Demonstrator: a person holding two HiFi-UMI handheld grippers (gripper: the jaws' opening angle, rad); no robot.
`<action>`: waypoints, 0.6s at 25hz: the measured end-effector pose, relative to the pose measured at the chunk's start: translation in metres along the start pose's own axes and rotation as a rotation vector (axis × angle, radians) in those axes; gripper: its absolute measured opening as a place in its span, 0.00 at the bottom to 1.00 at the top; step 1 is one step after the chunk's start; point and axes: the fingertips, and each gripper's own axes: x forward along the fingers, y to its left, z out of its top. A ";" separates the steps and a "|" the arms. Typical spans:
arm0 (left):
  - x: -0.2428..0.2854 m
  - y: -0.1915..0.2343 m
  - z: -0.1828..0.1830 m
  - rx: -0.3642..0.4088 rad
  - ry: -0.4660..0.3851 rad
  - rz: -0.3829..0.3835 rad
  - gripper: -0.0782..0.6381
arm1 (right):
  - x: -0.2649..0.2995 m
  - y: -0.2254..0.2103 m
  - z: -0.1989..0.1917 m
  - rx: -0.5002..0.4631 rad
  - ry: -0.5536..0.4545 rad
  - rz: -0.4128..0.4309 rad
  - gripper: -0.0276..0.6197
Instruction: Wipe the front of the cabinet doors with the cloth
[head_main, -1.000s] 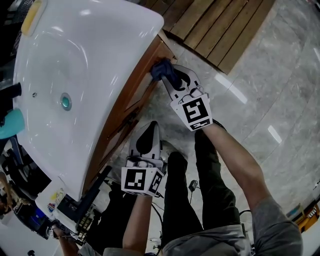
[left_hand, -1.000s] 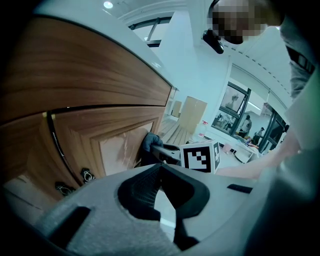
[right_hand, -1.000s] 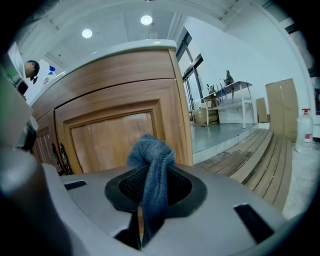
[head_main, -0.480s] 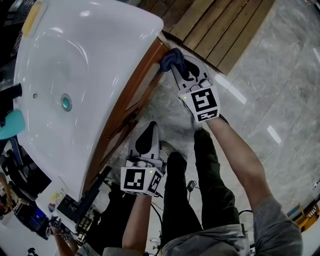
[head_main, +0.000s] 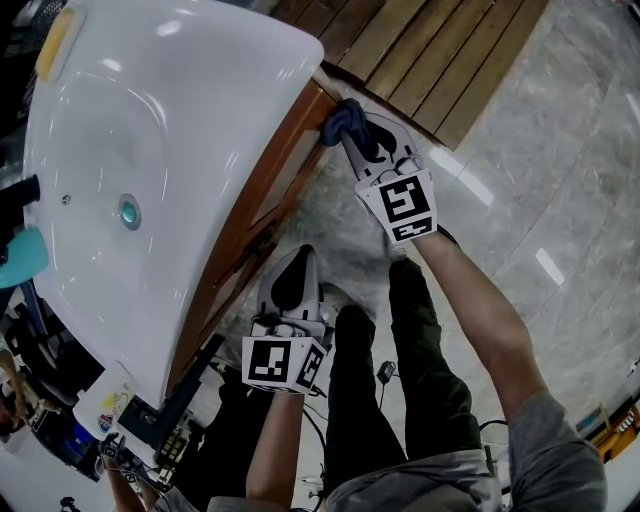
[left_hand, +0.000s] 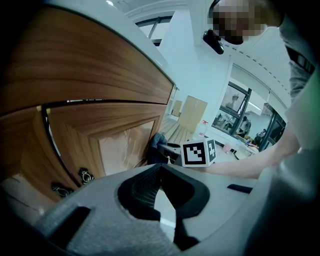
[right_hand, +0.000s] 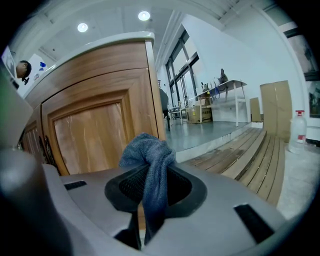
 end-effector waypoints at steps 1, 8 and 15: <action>0.001 0.001 0.000 -0.002 0.000 0.002 0.12 | 0.001 -0.001 -0.004 0.001 0.005 0.001 0.16; 0.007 0.007 -0.004 0.007 0.003 0.011 0.12 | 0.011 -0.004 -0.029 -0.017 0.031 -0.007 0.16; 0.006 0.011 -0.009 0.005 0.007 0.016 0.12 | 0.019 -0.006 -0.052 -0.034 0.062 -0.008 0.16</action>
